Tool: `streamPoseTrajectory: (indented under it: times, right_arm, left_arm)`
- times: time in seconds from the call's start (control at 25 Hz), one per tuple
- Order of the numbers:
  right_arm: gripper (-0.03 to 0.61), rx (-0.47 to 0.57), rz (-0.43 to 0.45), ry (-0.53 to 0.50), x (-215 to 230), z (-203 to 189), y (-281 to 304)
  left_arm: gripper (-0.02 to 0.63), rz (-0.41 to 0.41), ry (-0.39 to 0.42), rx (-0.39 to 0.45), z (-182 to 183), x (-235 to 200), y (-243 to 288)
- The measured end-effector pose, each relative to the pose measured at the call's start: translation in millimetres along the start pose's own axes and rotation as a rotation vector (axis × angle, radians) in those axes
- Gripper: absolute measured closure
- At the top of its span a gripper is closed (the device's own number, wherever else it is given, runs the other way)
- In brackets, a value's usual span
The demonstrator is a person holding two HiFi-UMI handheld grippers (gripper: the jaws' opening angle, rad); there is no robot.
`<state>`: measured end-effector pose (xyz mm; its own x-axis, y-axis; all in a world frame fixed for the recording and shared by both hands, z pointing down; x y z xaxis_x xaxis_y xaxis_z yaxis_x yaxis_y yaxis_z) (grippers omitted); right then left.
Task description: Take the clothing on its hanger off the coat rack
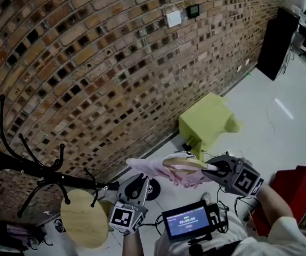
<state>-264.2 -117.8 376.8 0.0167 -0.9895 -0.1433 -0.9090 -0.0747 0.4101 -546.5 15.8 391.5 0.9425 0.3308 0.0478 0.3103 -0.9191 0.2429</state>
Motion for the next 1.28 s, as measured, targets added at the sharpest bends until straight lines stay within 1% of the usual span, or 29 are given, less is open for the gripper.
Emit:
streamPoseTrajectory:
  times: [0.24, 0.4, 0.52, 0.68, 0.88, 1.0, 1.16, 1.28]
  right_arm:
    - [0.531, -0.036, -0.128, 0.082, 28.6, -45.6, -74.0]
    - [0.531, -0.048, -0.2, 0.104, 48.4, -66.7, -124.6]
    - [0.531, -0.057, -0.267, 0.123, 53.7, -86.8, -164.2]
    - [0.531, -0.066, -0.334, 0.143, 52.5, -110.9, -218.3]
    - [0.531, -0.085, -0.434, 0.201, 41.9, -137.9, -273.3]
    - [0.531, -0.094, -0.514, 0.244, 33.2, -150.6, -297.0]
    - [0.531, -0.099, -0.598, 0.299, 28.2, -165.8, -322.3]
    - [0.531, -0.113, -0.68, 0.344, 19.7, -173.7, -338.9]
  left_arm:
    - [0.557, -0.115, 0.021, 0.008, 15.4, 49.8, 87.6]
    - [0.557, -0.186, 0.05, 0.028, 37.3, 88.5, 144.0]
    - [0.557, -0.25, 0.068, 0.038, 48.4, 118.9, 184.0]
    - [0.557, -0.322, 0.092, 0.053, 62.0, 164.3, 226.5]
    - [0.557, -0.435, 0.121, 0.054, 69.9, 216.7, 266.7]
    - [0.557, -0.529, 0.152, 0.053, 74.4, 240.3, 287.7]
    - [0.557, -0.607, 0.176, 0.036, 79.0, 263.9, 312.9]
    - [0.557, -0.686, 0.182, 0.028, 85.0, 281.3, 334.7]
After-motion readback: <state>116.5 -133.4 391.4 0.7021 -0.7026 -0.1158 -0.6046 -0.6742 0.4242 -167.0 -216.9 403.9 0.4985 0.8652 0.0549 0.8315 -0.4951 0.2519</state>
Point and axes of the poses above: the fingertips, and each gripper's own axes: y forward along the fingers, x to its right, z out of its top, the point moved 10 cm from there along -y, backward along the fingers
